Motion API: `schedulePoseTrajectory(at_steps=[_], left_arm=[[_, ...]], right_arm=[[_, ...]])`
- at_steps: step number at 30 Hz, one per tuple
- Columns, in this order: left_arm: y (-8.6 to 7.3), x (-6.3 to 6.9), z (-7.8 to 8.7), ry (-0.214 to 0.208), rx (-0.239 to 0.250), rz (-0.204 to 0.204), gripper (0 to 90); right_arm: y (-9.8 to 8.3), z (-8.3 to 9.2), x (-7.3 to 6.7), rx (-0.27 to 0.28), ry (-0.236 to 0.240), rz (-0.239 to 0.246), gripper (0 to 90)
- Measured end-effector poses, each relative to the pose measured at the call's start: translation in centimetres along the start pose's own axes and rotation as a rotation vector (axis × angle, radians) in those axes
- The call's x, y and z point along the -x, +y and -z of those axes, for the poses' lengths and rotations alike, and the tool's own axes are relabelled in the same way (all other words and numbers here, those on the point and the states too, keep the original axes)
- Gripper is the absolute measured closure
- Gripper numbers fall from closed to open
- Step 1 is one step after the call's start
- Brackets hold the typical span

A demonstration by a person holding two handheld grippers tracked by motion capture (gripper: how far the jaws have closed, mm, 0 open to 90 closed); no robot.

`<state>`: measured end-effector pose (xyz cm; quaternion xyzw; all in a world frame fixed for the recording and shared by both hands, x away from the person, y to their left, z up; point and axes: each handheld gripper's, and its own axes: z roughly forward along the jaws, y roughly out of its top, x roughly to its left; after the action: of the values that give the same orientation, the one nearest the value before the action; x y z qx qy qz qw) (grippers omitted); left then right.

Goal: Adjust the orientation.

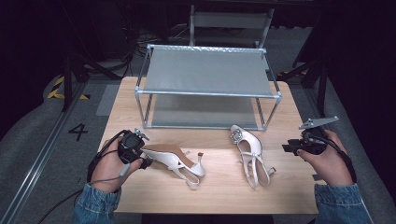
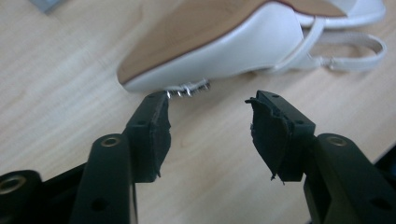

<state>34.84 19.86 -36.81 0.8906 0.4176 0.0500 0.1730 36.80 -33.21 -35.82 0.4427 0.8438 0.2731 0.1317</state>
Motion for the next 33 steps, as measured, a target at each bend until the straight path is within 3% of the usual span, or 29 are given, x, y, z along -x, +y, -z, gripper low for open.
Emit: schedulePoseTrajectory(at_steps=[6, 10, 15, 19, 24, 28, 33], left_arm=[[0.2, 0.9, 0.1, 0.003, -0.059, -0.020, 44.6], [0.6, 1.6, -0.1, 0.013, -0.056, -0.058, 36.4], [1.0, 2.5, -0.5, -0.027, -0.038, -0.101, 30.5], [1.5, 3.3, -1.4, -0.038, -0.055, -0.152, 34.2], [1.8, 4.1, -2.2, -0.038, -0.032, -0.227, 48.5], [2.1, 4.6, -3.2, -0.068, -0.060, -0.255, 54.2], [2.3, 5.0, -4.5, -0.100, -0.096, -0.257, 57.3]], right_arm=[[0.1, -0.2, 0.1, -0.015, 0.004, 0.002, 64.7], [0.0, -0.7, -0.1, -0.030, 0.019, 0.007, 64.7], [-0.2, -0.8, -0.3, -0.036, 0.032, -0.011, 64.6], [-0.2, -1.0, -0.3, -0.040, 0.033, -0.008, 64.5], [-0.3, -1.3, -0.3, -0.040, 0.041, 0.003, 64.1], [-0.3, -1.4, -0.4, -0.044, 0.048, 0.002, 63.8], [-0.4, -1.4, -0.6, -0.043, 0.052, 0.004, 63.1]])
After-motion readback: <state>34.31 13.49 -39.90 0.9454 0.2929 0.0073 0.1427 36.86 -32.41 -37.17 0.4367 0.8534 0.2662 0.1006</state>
